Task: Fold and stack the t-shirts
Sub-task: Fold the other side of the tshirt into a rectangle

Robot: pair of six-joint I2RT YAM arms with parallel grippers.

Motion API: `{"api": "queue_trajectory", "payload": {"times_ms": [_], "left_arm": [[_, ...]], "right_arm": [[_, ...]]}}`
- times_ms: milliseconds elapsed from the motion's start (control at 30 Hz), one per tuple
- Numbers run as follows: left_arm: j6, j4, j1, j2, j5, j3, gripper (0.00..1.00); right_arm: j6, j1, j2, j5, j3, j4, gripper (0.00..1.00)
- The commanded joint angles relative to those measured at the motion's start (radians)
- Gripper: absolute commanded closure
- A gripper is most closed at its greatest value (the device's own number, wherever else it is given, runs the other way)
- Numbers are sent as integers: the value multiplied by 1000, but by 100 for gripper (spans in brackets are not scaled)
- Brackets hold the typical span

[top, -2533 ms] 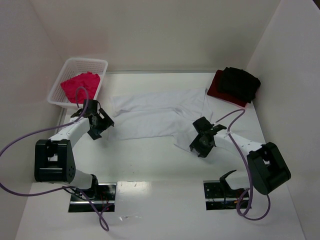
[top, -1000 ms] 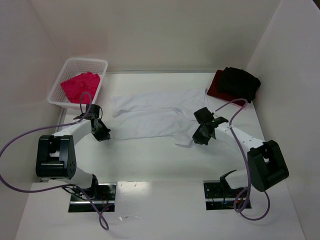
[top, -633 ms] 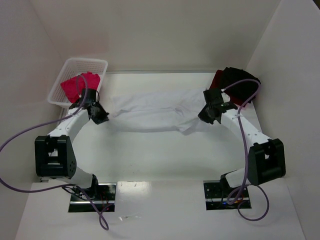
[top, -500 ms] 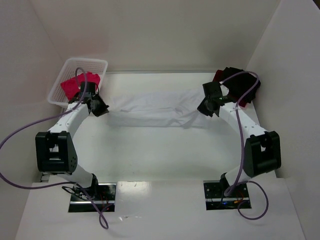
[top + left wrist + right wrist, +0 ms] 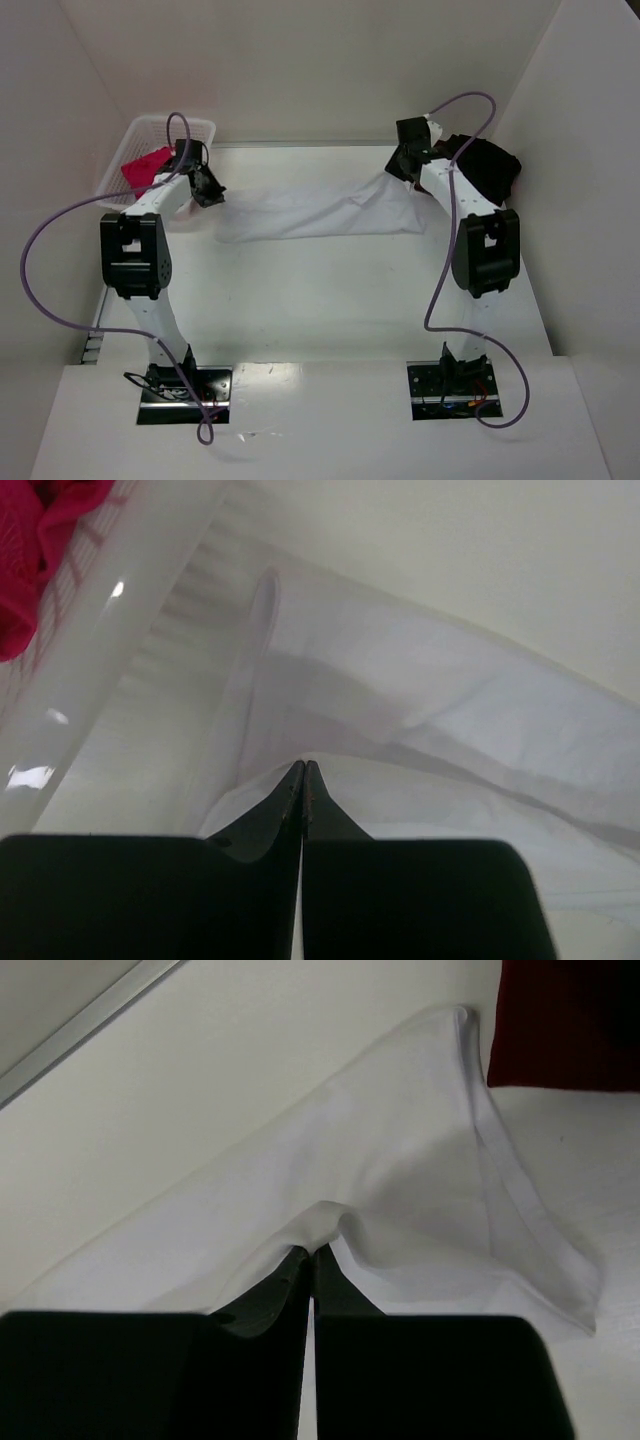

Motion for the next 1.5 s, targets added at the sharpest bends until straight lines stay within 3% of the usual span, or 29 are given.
{"api": "queue_trajectory", "payload": {"times_ms": [0,67,100,167,200,300,467,567,633,667,900,1167,1467], "left_arm": [[15,21,13,78,13,105,100],[15,21,13,117,27,156,74],[15,21,13,143,41,175,59],[27,21,13,154,41,206,29],[27,49,13,154,50,218,26],[36,81,13,132,59,218,18],[45,150,-6,85,136,204,16],[68,172,-17,57,179,192,16],[90,182,-44,46,237,181,16],[90,195,-53,31,252,172,16],[122,300,-127,-49,370,11,15],[173,279,-221,34,417,-23,15],[220,210,-221,89,392,6,13]], "right_arm": [[-55,-16,92,25,93,38,94],[-55,-26,150,25,134,38,78],[-55,-35,164,25,134,38,53],[-64,-48,184,-8,147,47,28],[-64,-57,184,-9,147,76,17],[-78,-57,175,-38,147,123,10],[-96,-57,140,-120,161,156,14],[-79,-57,100,-220,67,202,28],[-70,-57,90,-263,-5,202,29],[-70,-57,69,-274,-30,202,37],[-79,46,-2,-285,-244,239,63],[-88,67,28,-263,-288,248,65],[-128,67,213,-174,-65,190,67]]}}
